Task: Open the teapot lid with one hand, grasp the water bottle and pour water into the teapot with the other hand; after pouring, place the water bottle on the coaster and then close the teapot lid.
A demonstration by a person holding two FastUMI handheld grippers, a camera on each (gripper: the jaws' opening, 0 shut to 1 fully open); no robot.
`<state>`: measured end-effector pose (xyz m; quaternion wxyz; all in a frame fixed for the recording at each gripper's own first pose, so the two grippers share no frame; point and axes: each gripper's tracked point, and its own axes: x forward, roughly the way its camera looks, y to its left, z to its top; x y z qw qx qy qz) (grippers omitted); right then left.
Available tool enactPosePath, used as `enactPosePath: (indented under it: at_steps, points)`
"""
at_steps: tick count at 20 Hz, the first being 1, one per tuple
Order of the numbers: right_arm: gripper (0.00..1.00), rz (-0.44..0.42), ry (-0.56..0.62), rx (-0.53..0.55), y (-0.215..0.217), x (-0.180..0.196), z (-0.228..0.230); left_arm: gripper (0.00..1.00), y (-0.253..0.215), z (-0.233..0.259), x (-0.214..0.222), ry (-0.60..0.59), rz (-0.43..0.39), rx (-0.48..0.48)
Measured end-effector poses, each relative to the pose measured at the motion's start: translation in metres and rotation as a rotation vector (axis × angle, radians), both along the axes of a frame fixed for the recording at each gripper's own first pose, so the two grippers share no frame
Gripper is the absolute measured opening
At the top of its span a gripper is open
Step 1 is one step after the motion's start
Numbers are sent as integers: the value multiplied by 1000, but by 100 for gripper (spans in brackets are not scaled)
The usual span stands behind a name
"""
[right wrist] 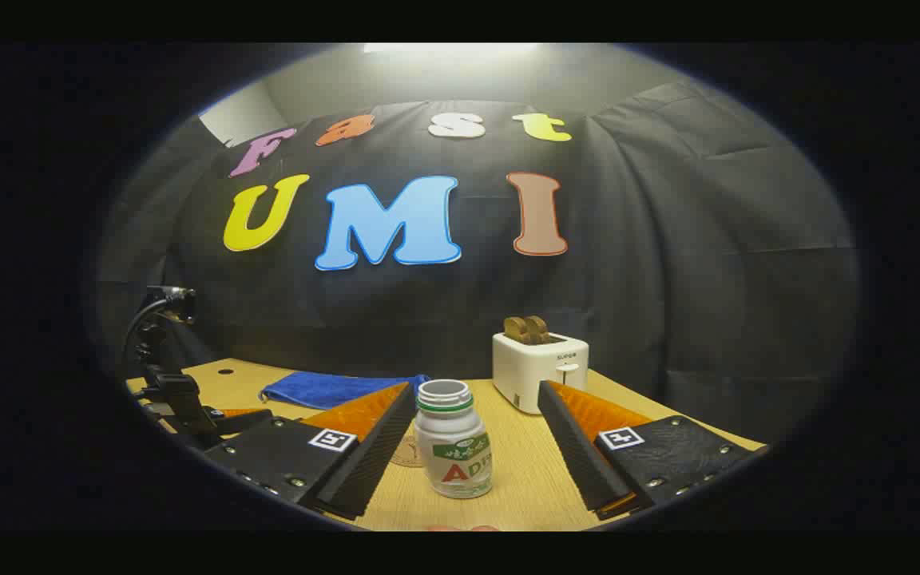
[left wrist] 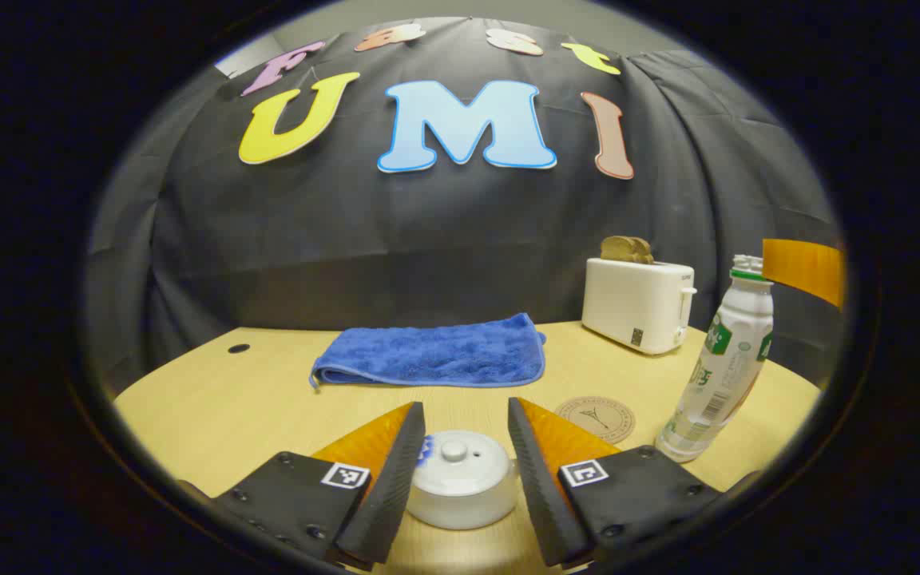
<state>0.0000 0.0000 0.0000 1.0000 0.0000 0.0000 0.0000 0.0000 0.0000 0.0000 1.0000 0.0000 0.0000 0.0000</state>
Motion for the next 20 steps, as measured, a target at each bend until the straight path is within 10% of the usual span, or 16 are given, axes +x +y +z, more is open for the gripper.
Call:
enactPosePath:
  at_steps: [4, 15, 20]
  points:
    - [95, 11, 27, 13, 0, -1, -9, 70, 2, -1, 1, 3, 17, 18]
    - [95, 27, 84, 51, -1, 0, -26, 14, 5, 2, 4, -9, 32, 54]
    - [95, 48, 125, 72, 1, -1, -42, 11, 5, 5, 5, -17, 21, 46]
